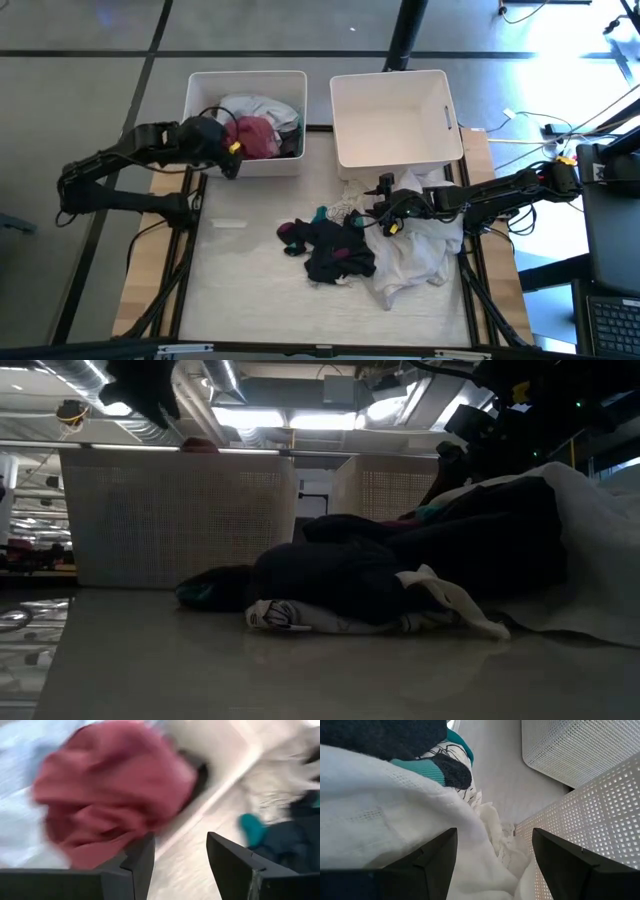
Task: Sort clothes
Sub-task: Put the black sock into the left white laundry bin
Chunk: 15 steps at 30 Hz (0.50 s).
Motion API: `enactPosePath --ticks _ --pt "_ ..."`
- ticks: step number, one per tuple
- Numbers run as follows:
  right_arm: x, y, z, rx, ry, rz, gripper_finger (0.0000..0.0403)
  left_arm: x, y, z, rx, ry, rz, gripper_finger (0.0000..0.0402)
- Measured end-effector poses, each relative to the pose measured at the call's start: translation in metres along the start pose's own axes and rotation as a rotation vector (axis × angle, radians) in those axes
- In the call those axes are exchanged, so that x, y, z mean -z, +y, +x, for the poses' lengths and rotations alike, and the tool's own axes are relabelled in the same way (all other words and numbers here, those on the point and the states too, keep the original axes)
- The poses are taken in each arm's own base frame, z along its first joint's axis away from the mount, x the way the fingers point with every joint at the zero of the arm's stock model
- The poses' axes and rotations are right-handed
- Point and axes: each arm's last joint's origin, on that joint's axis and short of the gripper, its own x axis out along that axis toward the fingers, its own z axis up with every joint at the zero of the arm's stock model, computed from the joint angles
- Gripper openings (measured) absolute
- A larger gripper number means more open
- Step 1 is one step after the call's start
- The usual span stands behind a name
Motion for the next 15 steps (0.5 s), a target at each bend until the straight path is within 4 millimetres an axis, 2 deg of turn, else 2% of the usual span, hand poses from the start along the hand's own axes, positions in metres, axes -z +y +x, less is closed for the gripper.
enactPosePath --ticks 6,10,15 --pt "0.000 0.000 0.000 0.000 0.000 -0.001 0.0259 0.016 -0.032 0.001 0.151 -0.168 0.107 0.0168" --pt "0.000 0.000 0.000 0.000 0.001 0.000 0.0259 0.039 -0.060 0.016 0.265 -0.261 0.204 0.0168" --pt "0.000 0.000 0.000 0.000 0.001 0.000 0.0259 0.072 -0.091 0.032 0.489 -0.459 0.294 0.0169"
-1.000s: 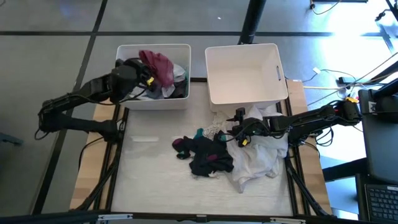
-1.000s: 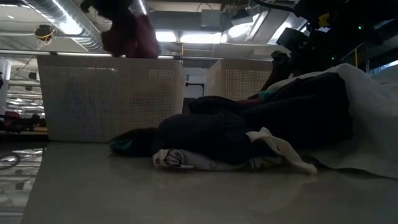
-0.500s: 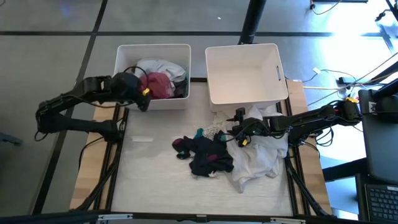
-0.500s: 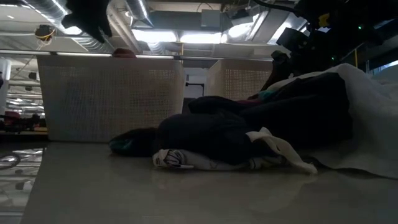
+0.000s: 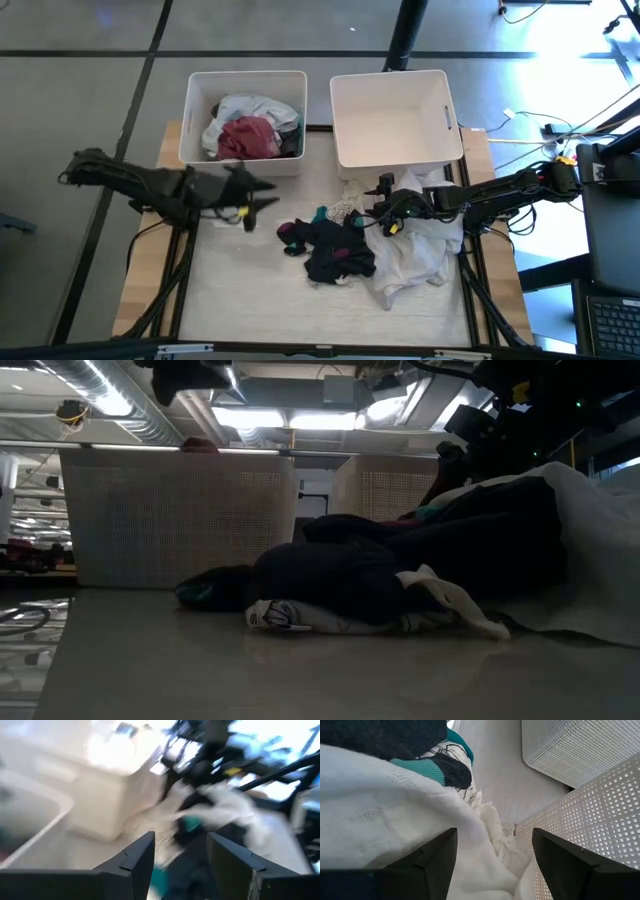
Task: Sort clothes
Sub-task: Put the black sock into the left white laundry bin
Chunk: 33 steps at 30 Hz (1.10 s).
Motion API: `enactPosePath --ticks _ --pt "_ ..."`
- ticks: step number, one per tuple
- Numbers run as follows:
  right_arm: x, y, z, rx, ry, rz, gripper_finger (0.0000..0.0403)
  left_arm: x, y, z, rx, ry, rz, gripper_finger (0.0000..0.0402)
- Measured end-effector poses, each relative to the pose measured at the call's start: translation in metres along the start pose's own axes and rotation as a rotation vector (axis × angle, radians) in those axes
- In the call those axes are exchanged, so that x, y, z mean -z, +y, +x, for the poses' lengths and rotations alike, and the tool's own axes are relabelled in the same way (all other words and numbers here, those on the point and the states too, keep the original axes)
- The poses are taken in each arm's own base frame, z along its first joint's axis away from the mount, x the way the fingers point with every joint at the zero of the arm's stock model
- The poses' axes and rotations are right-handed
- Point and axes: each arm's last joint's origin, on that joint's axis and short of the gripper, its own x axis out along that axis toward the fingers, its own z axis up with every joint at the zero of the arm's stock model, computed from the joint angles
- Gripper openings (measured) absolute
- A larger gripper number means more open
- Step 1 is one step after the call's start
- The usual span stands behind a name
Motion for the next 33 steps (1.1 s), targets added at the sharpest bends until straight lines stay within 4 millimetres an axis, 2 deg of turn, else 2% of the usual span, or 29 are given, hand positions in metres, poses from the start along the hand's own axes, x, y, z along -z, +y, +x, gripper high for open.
enactPosePath --ticks 5,9,13,19,24,29,33 --pt "-0.006 -0.004 -0.002 -0.010 0.017 -0.009 0.0259 0.040 -0.012 0.007 0.100 -0.164 0.028 0.0169" --pt "-0.019 -0.013 -0.009 -0.047 0.052 -0.026 0.0259 0.072 -0.011 0.014 0.091 -0.212 -0.001 0.0169" --pt "-0.039 -0.025 -0.018 -0.108 0.003 -0.020 0.0259 0.097 -0.010 0.025 0.064 -0.194 -0.014 0.0169" --pt "-0.069 -0.039 -0.028 -0.220 -0.195 0.011 0.0259 0.122 -0.019 0.047 0.053 -0.143 -0.036 0.0169" --pt "-0.083 -0.037 -0.020 -0.333 -0.308 0.011 0.0259 0.137 -0.024 0.061 0.024 -0.088 -0.017 0.0169" --pt "-0.089 -0.018 -0.001 -0.436 -0.257 -0.018 0.0259 0.146 -0.024 0.066 0.003 -0.048 0.019 0.0169" --pt "-0.092 -0.010 0.017 -0.453 -0.107 -0.045 0.0259 0.148 -0.023 0.066 -0.004 -0.028 0.045 0.0169"
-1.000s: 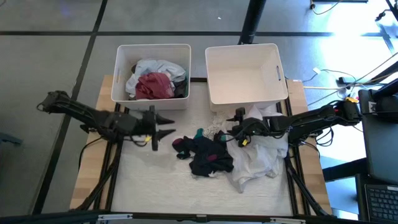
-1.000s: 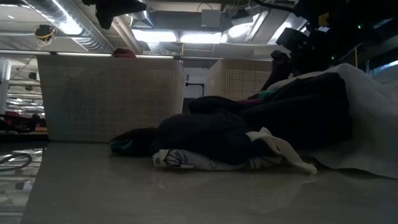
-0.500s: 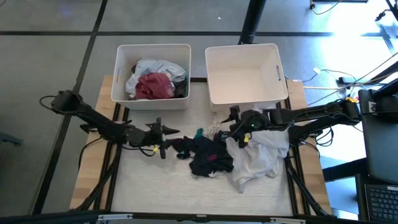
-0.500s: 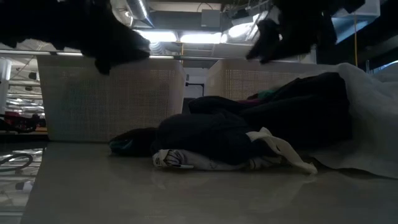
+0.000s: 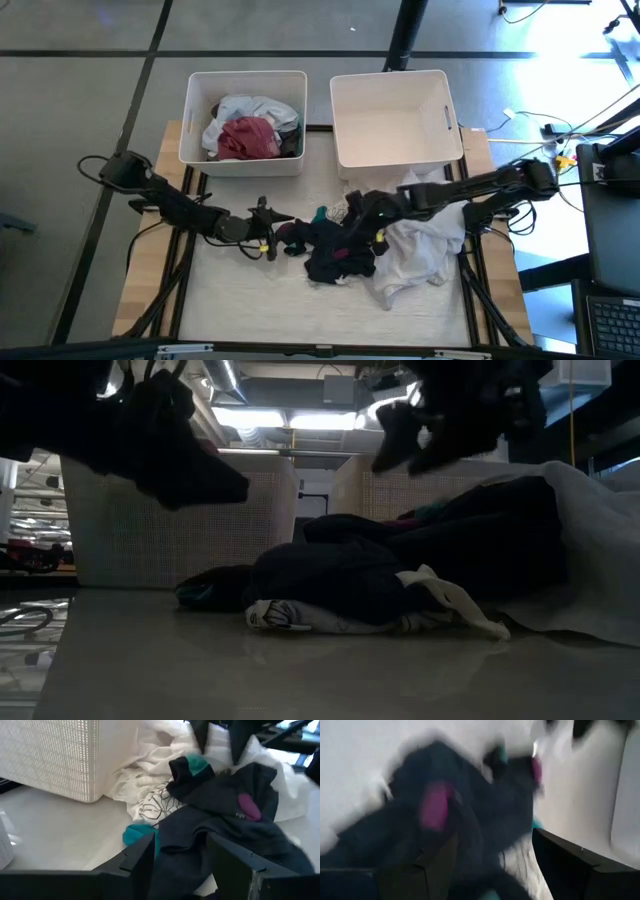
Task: Sort clothes
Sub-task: Put the black sock into the left white laundry bin
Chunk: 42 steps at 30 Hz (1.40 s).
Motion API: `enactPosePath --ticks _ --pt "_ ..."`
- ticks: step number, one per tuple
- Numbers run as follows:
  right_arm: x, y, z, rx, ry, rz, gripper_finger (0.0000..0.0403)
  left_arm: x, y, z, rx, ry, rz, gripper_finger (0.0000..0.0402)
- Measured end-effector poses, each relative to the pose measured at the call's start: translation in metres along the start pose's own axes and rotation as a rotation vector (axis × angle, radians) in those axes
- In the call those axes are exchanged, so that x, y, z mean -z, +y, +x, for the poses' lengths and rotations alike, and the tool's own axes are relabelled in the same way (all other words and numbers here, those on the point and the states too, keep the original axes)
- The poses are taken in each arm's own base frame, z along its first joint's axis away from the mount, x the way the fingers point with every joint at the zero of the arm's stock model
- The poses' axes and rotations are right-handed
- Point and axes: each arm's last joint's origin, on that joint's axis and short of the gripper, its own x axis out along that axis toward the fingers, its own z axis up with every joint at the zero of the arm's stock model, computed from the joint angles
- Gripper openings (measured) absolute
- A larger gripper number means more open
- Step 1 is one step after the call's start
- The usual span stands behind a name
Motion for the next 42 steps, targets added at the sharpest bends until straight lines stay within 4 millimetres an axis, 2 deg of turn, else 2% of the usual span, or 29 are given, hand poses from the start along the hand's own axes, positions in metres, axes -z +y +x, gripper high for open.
enactPosePath --ticks 5,10,13,16,19,21,28,33,36,42 --pt "0.004 -0.007 0.013 0.031 0.332 -0.004 0.0259 0.003 0.001 0.000 -0.007 0.023 0.015 0.0169" --pt "0.006 -0.009 0.027 -0.025 0.460 -0.010 0.0231 0.006 0.002 0.000 -0.018 0.056 -0.016 0.0169" --pt "0.005 -0.009 0.030 -0.042 0.451 -0.017 0.0184 0.008 0.003 0.000 -0.024 0.072 -0.026 0.0169" --pt "0.004 -0.010 0.030 -0.027 0.443 -0.047 0.0118 0.009 0.003 -0.001 -0.026 0.079 -0.037 0.0169" --pt "0.001 -0.012 0.025 -0.011 0.434 -0.069 0.0044 0.009 0.003 -0.001 -0.026 0.078 -0.034 0.0169" --pt "-0.005 -0.015 0.020 0.000 0.427 -0.083 0.0015 0.009 0.003 -0.001 -0.026 0.078 -0.034 0.0169" --pt "-0.047 -0.038 -0.003 0.118 0.316 -0.183 0.0036 0.009 0.003 -0.001 -0.027 0.082 -0.023 0.0169" --pt "-0.085 -0.063 -0.034 0.355 0.282 -0.324 0.0011 0.011 0.001 -0.002 -0.022 0.098 -0.031 0.0169" --pt "-0.104 -0.081 -0.053 0.515 0.242 -0.385 0.0008 0.014 -0.002 -0.005 -0.011 0.120 -0.056 0.0169" --pt "-0.120 -0.125 -0.076 0.800 0.083 -0.454 0.0030 0.023 -0.009 -0.013 0.011 0.179 -0.096 0.0169"
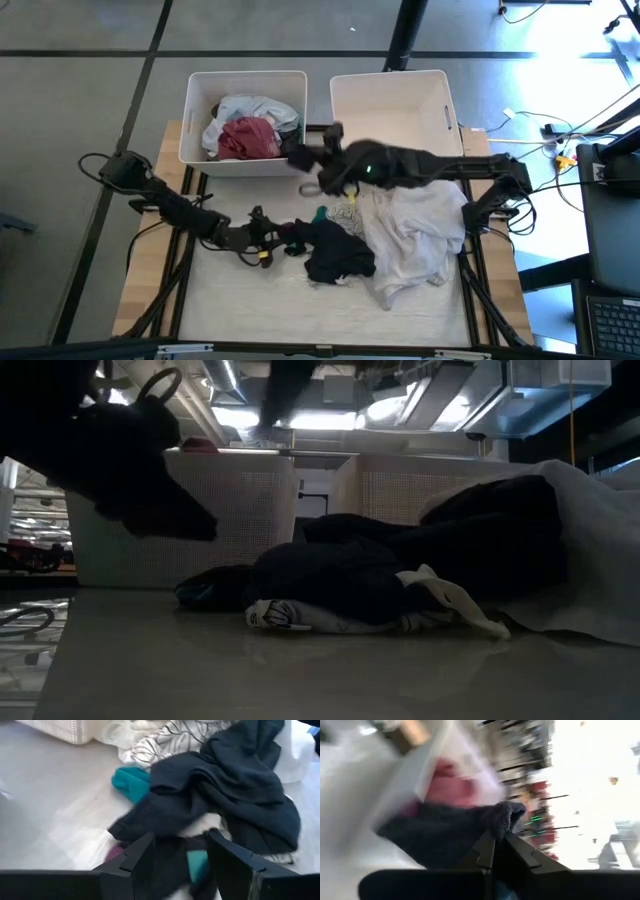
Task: Sort clothes
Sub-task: Put the black sock into the left white laundry bin
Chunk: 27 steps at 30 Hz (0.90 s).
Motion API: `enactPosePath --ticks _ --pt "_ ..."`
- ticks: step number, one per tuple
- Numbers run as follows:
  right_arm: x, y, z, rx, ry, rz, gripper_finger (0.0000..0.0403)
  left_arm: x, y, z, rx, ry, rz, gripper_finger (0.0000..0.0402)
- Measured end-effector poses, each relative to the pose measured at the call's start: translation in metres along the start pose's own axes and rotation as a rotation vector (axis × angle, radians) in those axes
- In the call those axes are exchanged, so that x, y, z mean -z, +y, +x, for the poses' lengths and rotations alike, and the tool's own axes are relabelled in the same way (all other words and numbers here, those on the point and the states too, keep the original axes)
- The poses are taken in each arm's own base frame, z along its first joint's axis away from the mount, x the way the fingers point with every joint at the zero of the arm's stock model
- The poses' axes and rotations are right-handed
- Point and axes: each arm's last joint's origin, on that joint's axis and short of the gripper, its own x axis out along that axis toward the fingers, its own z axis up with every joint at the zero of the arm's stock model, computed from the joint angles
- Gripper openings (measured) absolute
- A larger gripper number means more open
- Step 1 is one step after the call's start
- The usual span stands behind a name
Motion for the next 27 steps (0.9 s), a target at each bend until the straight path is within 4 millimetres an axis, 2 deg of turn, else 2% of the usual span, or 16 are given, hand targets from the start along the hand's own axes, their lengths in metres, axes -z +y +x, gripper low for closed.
enactPosePath --ticks 4,10,15,19,23,27 --pt "0.018 -0.025 0.019 0.166 -0.093 0.015 0.0030 0.005 -0.005 -0.004 0.021 0.024 0.009 0.0169" --pt "0.059 -0.036 0.060 0.242 -0.225 0.103 0.0020 0.013 -0.005 -0.008 0.010 0.077 -0.029 0.0169" --pt "0.095 -0.015 0.102 0.189 -0.143 0.156 0.0027 0.019 -0.007 -0.012 0.009 0.114 -0.095 0.0169" --pt "0.109 0.002 0.122 0.139 -0.104 0.228 0.0034 0.019 -0.011 -0.014 0.034 0.102 -0.113 0.0169" --pt "0.112 0.013 0.131 0.114 -0.052 0.229 0.0063 0.019 -0.012 -0.014 0.040 0.101 -0.105 0.0169" --pt "0.104 0.015 0.124 0.066 -0.035 0.220 0.0130 0.019 -0.012 -0.014 0.040 0.101 -0.093 0.0169"
